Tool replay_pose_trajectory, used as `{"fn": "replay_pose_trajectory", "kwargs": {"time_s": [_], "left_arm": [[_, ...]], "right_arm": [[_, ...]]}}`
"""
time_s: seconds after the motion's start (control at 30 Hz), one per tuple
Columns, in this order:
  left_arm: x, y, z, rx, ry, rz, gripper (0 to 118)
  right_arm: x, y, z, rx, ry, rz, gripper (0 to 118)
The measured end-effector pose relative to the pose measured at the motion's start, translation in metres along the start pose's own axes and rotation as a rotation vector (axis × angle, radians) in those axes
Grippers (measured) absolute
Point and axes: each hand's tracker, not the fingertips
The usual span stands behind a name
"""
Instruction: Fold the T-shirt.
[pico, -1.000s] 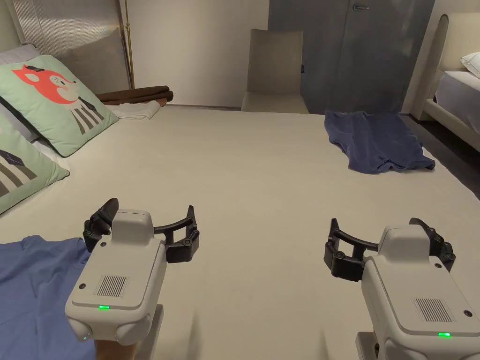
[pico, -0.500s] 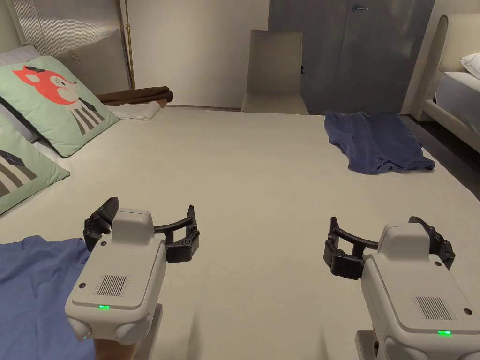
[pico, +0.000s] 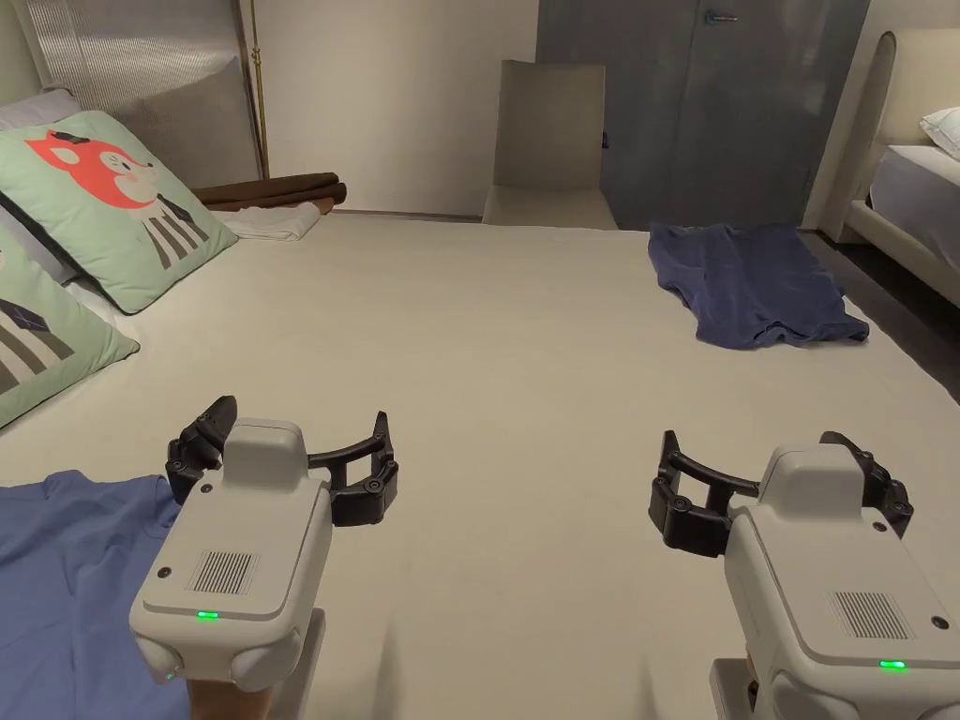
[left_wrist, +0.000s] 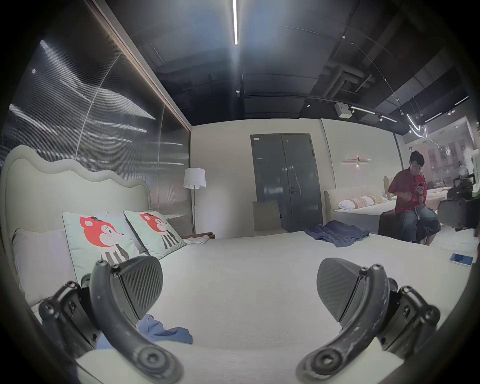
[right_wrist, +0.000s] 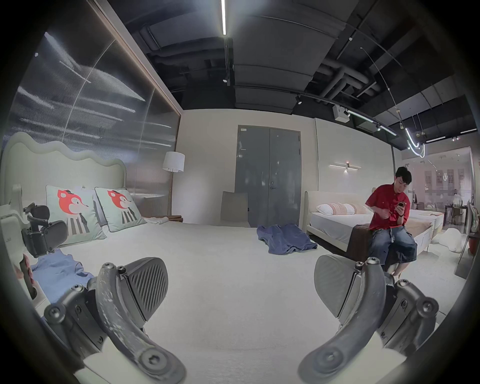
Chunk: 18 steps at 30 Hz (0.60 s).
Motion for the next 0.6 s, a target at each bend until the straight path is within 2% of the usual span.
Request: {"fn": "replay_pose_trajectory", "kwargs": {"time_s": [0.6], "left_arm": [[-0.0011, 0.0030, 0.0005, 0.007, -0.004, 0.002, 116]], "right_arm": [[-0.0008, 0.0028, 0.0016, 0.007, 0.002, 0.002, 113]]}}
